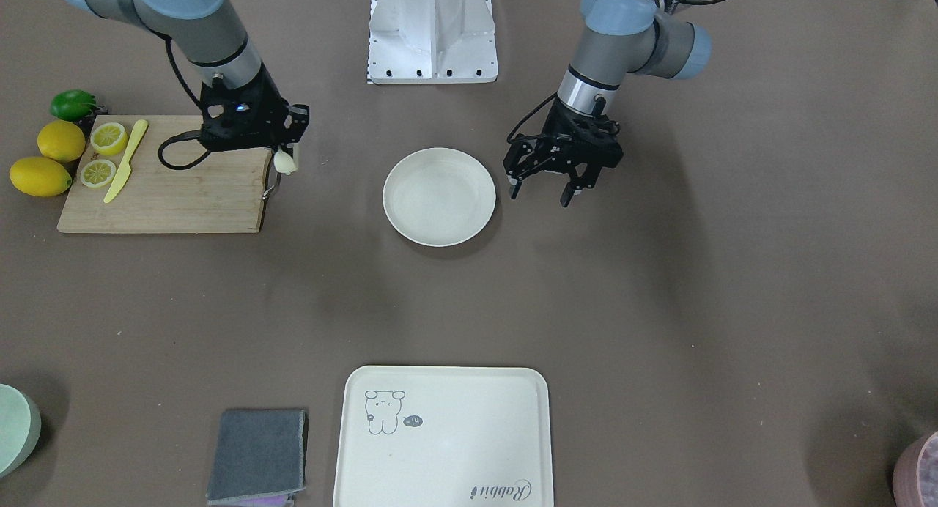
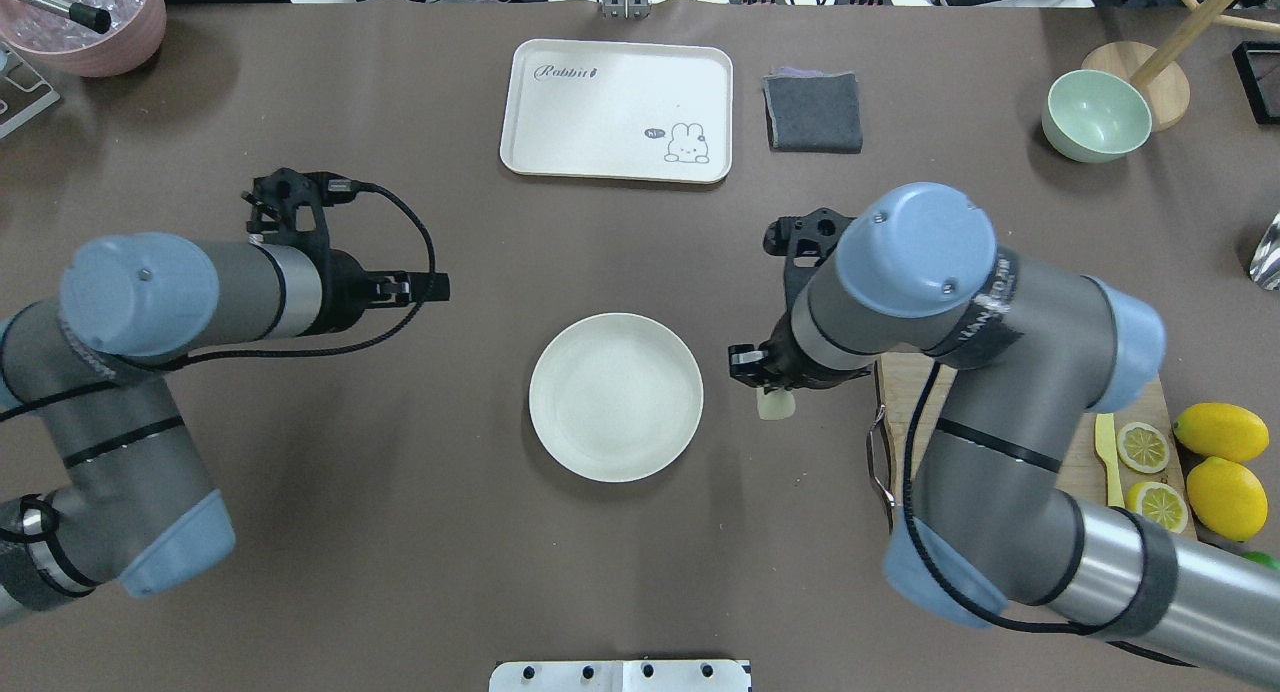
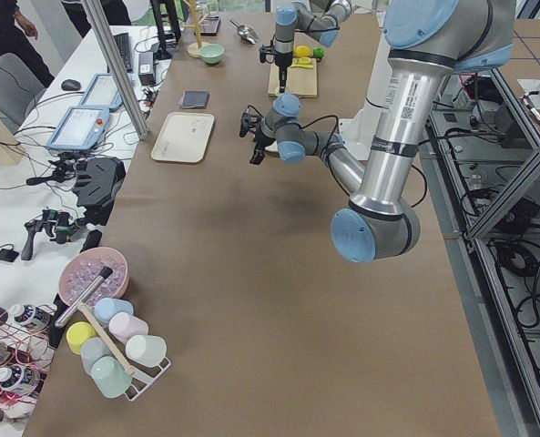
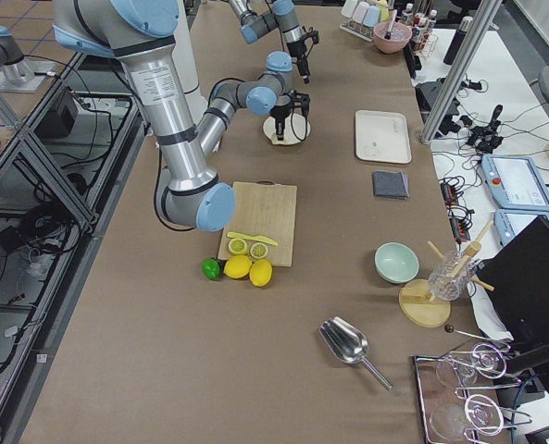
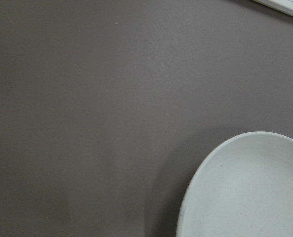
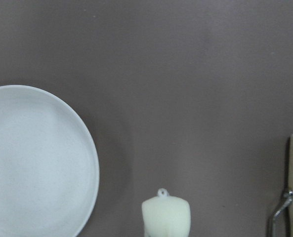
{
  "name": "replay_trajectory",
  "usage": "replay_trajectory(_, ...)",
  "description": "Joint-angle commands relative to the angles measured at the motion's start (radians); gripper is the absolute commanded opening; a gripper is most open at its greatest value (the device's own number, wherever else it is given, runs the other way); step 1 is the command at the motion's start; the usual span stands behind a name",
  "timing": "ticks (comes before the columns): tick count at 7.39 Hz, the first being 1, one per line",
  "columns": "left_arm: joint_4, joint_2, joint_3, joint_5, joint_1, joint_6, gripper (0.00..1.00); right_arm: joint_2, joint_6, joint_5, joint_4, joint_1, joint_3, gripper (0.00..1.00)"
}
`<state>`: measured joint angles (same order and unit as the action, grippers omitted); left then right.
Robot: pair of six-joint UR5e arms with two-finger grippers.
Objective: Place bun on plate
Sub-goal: 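Carry the bun into the white bowl with the right gripper while the left withdraws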
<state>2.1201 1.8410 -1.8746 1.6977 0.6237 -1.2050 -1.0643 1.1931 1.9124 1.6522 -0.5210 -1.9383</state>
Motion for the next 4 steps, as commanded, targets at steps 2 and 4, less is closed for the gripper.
replay_trajectory(2, 0.012, -0.078, -0.018, 0.088, 0.111, 0.035, 0.98, 0.217, 0.063, -0.110, -0.005, 0.084, 0.229, 0.00)
replay_trajectory(4, 0.017, -0.091, -0.018, 0.088, 0.120, 0.035, 0.98, 0.265, 0.065, -0.112, -0.006, 0.084, 0.285, 0.85)
